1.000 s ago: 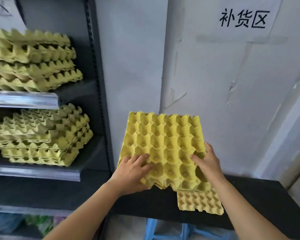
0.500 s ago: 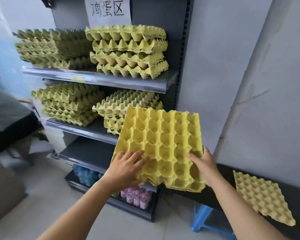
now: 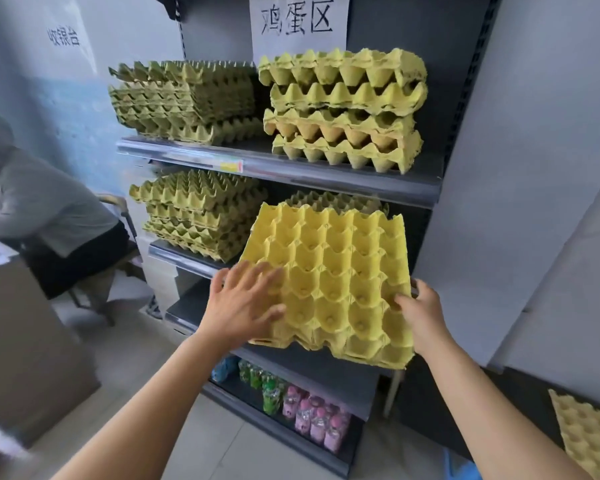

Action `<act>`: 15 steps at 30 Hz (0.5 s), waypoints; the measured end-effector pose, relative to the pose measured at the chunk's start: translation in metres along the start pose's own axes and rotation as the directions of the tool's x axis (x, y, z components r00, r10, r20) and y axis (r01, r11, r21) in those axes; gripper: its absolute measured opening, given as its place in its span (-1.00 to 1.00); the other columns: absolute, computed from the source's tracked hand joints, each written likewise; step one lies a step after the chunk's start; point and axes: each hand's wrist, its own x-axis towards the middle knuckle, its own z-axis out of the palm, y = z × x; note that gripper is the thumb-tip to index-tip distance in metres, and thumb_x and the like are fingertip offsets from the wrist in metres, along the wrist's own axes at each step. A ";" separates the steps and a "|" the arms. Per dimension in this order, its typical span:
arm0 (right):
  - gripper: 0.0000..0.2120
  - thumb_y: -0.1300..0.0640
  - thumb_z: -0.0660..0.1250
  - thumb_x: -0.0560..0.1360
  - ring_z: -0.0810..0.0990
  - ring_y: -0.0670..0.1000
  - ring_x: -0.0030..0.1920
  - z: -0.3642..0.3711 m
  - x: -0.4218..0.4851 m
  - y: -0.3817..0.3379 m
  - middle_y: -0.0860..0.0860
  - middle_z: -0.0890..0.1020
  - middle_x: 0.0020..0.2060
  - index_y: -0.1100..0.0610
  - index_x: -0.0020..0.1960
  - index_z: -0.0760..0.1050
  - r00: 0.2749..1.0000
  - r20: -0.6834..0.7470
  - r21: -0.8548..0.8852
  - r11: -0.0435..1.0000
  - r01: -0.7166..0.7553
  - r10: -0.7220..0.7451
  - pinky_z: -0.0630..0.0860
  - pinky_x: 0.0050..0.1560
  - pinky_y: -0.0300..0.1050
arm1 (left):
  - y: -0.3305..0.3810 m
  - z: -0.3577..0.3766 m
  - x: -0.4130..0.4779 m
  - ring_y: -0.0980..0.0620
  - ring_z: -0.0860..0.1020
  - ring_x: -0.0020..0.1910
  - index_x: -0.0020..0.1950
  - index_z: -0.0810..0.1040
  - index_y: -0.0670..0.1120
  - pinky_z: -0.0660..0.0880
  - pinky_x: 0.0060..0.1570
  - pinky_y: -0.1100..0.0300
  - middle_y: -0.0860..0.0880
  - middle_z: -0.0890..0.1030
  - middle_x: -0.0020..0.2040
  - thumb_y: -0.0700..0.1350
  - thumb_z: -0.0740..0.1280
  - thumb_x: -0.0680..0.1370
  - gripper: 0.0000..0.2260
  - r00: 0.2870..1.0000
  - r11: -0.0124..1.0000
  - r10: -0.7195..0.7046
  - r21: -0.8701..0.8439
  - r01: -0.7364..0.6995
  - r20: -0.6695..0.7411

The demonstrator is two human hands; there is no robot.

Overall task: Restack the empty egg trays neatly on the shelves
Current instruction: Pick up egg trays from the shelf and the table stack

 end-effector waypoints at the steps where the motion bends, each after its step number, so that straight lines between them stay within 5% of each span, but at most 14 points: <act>1: -0.68 0.33 0.24 0.52 0.60 0.13 -0.01 0.008 0.008 -0.004 0.07 0.58 0.05 0.12 0.24 0.46 1.000 0.000 0.008 1.000 0.003 -0.003 0.54 -0.04 0.00 | -0.009 0.002 0.011 -0.10 0.12 0.46 0.48 0.14 0.16 0.02 0.38 -0.11 0.01 0.18 0.49 0.44 -0.08 0.45 -0.33 0.992 0.991 -0.129 -0.042 0.129 -0.008; 3: -0.68 0.34 0.24 0.51 0.61 0.12 -0.02 0.020 0.019 -0.010 0.09 0.60 0.03 0.11 0.22 0.47 1.000 -0.002 0.029 1.000 0.008 -0.008 0.54 -0.05 -0.02 | -0.022 0.006 0.028 -0.14 0.26 0.37 0.41 0.25 0.15 0.25 0.31 -0.12 -0.05 0.18 0.46 0.26 0.16 0.51 -0.51 0.946 0.931 -0.323 -0.168 0.323 0.028; 6: -0.72 0.34 0.23 0.51 0.61 0.13 -0.03 0.038 0.036 -0.023 0.10 0.61 0.01 0.08 0.16 0.47 1.000 -0.022 0.026 0.999 0.019 -0.018 0.56 0.01 0.05 | -0.040 0.010 0.055 -0.08 0.50 0.05 0.31 0.39 0.08 0.53 0.03 -0.05 -0.06 0.27 0.36 0.09 0.31 0.50 -0.61 0.925 0.826 -0.365 -0.422 0.375 0.107; 15: -0.62 0.26 0.26 0.52 0.56 0.10 0.07 0.073 0.070 -0.043 0.06 0.56 0.14 0.10 0.33 0.42 0.982 -0.186 0.015 1.000 0.020 -0.017 0.51 0.00 -0.02 | -0.083 0.029 0.124 -0.04 0.50 0.08 0.33 0.44 0.02 0.52 -0.01 0.04 -0.01 0.29 0.39 0.06 0.35 0.49 -0.58 0.953 0.823 -0.296 -0.487 0.291 0.069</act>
